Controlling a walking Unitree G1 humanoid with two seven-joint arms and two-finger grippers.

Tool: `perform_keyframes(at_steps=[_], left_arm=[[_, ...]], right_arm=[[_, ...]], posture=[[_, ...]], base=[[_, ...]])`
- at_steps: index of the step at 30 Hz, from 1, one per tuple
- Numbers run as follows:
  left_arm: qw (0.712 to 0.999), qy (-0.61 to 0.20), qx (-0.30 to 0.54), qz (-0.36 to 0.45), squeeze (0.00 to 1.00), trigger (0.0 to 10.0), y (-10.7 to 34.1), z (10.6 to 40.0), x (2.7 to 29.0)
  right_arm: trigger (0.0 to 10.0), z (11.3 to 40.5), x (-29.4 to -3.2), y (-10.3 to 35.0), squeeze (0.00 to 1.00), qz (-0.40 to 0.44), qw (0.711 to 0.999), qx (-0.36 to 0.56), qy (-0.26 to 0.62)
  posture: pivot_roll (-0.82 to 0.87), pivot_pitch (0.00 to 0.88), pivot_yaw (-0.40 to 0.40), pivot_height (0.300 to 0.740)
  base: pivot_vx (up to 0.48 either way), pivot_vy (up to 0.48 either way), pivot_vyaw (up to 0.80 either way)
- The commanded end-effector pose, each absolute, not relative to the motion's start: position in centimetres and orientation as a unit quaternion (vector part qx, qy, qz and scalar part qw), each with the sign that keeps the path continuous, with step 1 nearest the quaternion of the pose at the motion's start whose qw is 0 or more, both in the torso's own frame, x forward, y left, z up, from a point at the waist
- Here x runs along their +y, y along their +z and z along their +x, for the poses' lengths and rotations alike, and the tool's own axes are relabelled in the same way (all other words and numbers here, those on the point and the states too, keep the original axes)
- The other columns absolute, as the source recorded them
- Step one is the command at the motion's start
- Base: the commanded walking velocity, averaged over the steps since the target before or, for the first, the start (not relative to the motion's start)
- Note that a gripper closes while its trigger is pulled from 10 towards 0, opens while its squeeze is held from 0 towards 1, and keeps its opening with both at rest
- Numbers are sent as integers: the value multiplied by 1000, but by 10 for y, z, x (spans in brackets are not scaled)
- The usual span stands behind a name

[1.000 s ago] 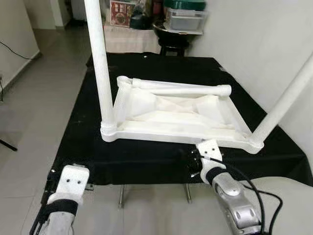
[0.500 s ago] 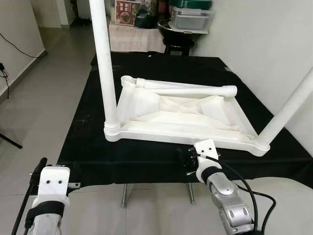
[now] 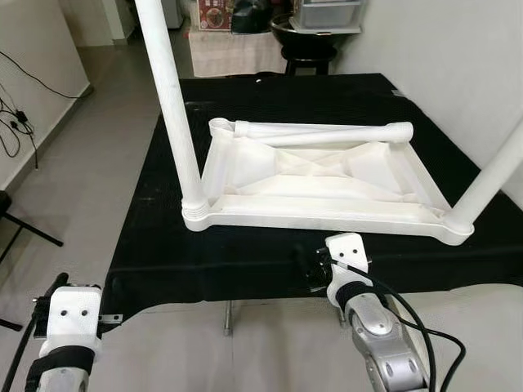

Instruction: Building children table

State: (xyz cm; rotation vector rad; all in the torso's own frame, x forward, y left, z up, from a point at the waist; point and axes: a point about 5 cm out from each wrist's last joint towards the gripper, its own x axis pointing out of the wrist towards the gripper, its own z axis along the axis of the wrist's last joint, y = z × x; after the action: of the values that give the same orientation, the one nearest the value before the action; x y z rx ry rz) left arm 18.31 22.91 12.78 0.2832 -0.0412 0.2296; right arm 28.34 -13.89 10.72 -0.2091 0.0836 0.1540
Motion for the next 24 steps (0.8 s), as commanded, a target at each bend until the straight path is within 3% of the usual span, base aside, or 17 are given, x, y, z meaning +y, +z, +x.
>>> perform_keyframes(at_steps=[1, 24], left_arm=[[983, 115, -11, 143, 0, 10000, 126, 182, 234], [991, 90, -14, 94, 0, 10000, 123, 197, 227]], right_arm=[[10000, 281, -135, 107, 0, -108, 990, 42, 81], [10000, 289, -138, 109, 0, -130, 986, 42, 95]], posture=[[26, 119, -28, 740], [-33, 100, -80, 740]], base=[[0, 0, 0], [0, 0, 0]])
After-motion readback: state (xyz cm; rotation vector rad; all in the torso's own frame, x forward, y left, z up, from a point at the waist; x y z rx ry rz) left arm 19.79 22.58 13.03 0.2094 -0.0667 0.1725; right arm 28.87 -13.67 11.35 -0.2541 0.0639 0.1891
